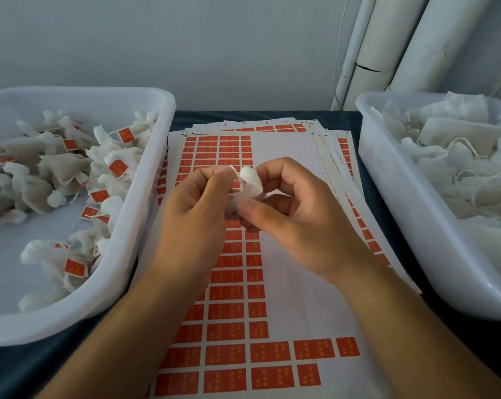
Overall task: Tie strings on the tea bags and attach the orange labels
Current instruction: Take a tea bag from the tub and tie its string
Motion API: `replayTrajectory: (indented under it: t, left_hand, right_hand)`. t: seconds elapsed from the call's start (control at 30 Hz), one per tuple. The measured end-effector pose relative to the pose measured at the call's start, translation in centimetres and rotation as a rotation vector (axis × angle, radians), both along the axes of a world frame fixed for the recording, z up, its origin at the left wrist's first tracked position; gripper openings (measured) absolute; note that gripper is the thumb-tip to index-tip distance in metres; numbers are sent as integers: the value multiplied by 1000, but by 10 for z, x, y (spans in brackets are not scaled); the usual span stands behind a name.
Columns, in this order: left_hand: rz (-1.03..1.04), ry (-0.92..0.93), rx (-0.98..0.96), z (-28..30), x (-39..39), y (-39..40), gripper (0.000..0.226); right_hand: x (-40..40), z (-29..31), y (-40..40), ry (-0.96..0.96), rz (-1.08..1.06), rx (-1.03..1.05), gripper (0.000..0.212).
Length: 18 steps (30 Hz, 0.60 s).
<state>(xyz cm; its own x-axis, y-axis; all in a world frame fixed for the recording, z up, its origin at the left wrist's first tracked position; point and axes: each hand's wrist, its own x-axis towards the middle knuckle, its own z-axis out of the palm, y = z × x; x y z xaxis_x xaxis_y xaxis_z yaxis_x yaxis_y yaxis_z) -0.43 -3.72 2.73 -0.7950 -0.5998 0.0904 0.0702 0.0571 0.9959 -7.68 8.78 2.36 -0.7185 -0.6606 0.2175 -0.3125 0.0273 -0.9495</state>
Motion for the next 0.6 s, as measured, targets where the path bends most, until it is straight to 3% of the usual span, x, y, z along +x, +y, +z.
replayTrajectory:
  t: [0.3,0.43,0.6]
  left_hand:
    - [172,36,164,1,-1,-2,39]
    - [223,62,269,0,-3,-5,23]
    - [270,75,289,-1,-3,-5,19]
  right_hand:
    - [4,1,-2,146,-75,-21,42]
    - [4,0,-3,196,-90,-26,41]
    - [4,0,-3,240,-126,-49,37]
